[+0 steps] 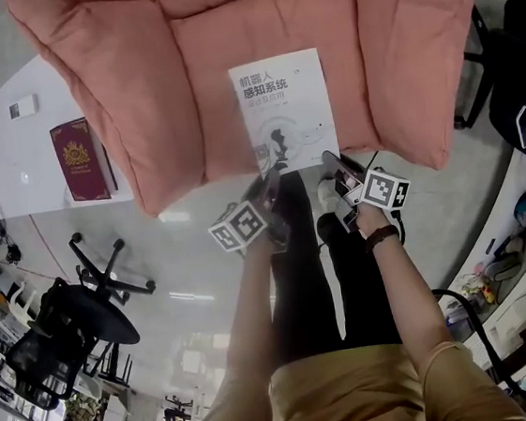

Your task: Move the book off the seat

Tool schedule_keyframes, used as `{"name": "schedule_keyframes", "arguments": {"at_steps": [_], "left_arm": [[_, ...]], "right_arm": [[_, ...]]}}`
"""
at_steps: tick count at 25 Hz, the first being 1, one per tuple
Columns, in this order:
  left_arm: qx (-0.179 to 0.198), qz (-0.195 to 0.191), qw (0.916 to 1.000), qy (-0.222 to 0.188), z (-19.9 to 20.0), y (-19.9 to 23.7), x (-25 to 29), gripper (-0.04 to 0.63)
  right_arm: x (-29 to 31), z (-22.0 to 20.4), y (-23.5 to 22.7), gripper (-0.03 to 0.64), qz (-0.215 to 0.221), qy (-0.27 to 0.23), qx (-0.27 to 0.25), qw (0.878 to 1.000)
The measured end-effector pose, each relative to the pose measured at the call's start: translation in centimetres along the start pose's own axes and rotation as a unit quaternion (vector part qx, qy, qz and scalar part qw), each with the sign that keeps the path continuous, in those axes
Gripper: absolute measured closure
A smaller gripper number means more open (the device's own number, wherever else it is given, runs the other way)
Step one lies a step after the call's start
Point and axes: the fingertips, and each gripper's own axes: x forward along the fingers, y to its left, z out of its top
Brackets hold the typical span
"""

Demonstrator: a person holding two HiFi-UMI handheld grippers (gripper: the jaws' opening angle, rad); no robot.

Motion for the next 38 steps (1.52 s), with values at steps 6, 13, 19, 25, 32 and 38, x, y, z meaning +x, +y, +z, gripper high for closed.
{"name": "schedule_keyframes", "arguments": {"at_steps": [6,13,19,25,32,38], "left_arm": [[0.025,-0.023,0.9993,-0.012,0.5,-2.2,-1.2,0.549],[0.012,-0.021,0.9995,-0.022,-0.6,-5.7,-4.1,0.549],[0.003,-0.022,0.9994,-0.028,-1.5,-9.2,-7.4,0.545],[0.025,-0.056,0.9963,-0.061,-0.4,-16.6,-11.9,0.537],[0.085,-0.129,0.9799,-0.126,1.6,-27.0,-19.2,0.537],[0.172,-0.208,0.9399,-0.209,3.2,-39.1,-27.4,0.540]], "right_arm": [[-0.8,0.1,1.7,0.558,0.002,-0.014,0.013,1.000],[-4.3,-0.6,3.6,0.561,-0.029,-0.011,0.019,0.999],[-8.5,-0.8,7.1,0.565,-0.011,-0.011,0.027,1.000],[-13.5,0.9,14.0,0.560,0.026,-0.037,-0.005,0.999],[-22.1,3.7,26.5,0.565,0.126,-0.085,-0.108,0.982],[-31.0,5.4,37.0,0.566,0.266,-0.157,-0.165,0.937]]}}
